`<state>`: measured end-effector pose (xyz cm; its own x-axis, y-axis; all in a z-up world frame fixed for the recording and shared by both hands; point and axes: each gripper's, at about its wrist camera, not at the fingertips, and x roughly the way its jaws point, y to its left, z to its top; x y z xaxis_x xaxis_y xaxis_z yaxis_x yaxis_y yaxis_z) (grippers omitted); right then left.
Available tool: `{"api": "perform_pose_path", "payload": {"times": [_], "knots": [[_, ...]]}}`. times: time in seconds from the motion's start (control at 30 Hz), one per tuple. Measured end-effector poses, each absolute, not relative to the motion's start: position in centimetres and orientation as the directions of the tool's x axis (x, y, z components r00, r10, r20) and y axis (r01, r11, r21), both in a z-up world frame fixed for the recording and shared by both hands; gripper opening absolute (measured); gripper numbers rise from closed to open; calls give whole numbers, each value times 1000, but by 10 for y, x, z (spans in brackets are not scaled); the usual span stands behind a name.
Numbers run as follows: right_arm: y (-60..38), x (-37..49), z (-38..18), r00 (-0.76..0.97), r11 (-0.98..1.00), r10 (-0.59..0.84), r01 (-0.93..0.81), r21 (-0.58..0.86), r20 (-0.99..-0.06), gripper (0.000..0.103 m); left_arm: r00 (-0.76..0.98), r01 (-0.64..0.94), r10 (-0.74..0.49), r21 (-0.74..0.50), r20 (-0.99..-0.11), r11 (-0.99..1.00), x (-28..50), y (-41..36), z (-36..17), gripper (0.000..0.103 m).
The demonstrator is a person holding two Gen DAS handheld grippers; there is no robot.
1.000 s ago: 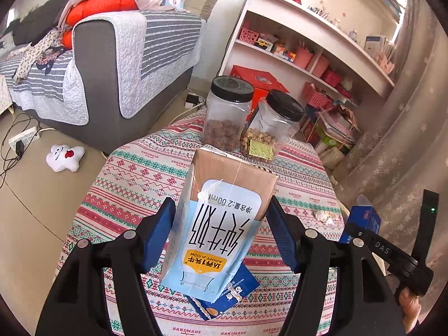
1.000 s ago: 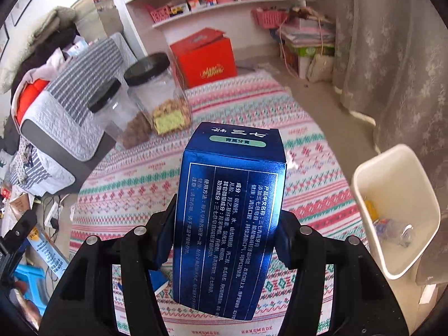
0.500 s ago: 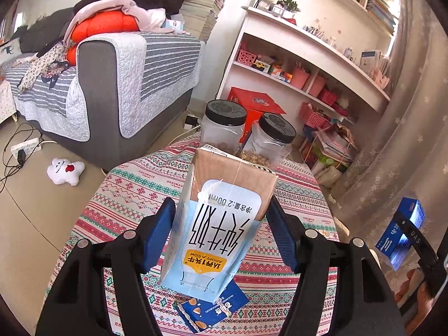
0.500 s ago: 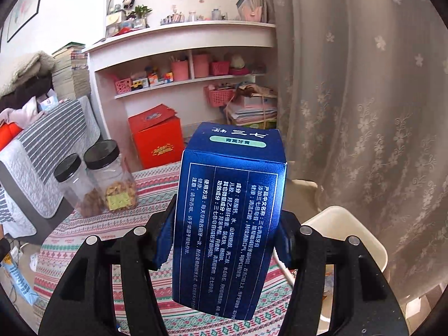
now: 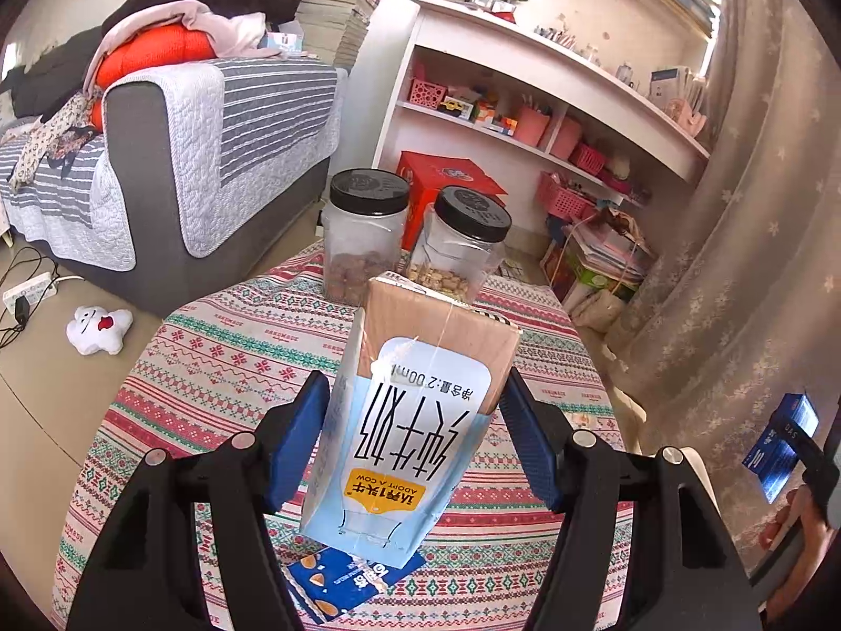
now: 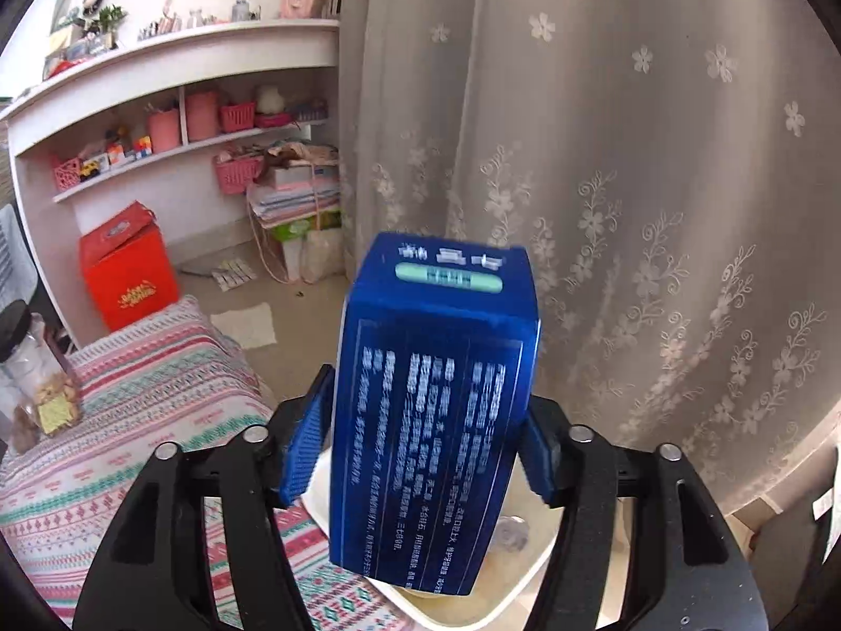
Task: Collect trash
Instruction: 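Drop the blue box into the bin with the right tool while the left tool drops the milk carton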
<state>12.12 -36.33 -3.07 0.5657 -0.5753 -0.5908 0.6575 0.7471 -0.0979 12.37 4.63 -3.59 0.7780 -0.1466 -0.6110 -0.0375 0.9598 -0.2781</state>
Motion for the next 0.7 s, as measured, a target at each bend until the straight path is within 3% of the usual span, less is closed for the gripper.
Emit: {"api": "perform_pose_path", "payload": {"times": [0.07,0.13,0.4,0.7], "knots": [[-372,115,-28,559,727,-595,680,-91,-577,89,774,-7,-173,-282,-609,959,125,33,-35,65],[-378,105,-20,565,706,-627,703,-84,-536,96,772,30,-195,-271,-605,962,126,15,-34,65],[-414,72,8,556,632,-704,774,-33,-442,96,724,221,-352,-284,-593,933,134,-87,-22,66],[-478,33,19,501,509,-724,852,124,-474,96,625,439,-548,-331,-556,835,140,-230,1,66]]}}
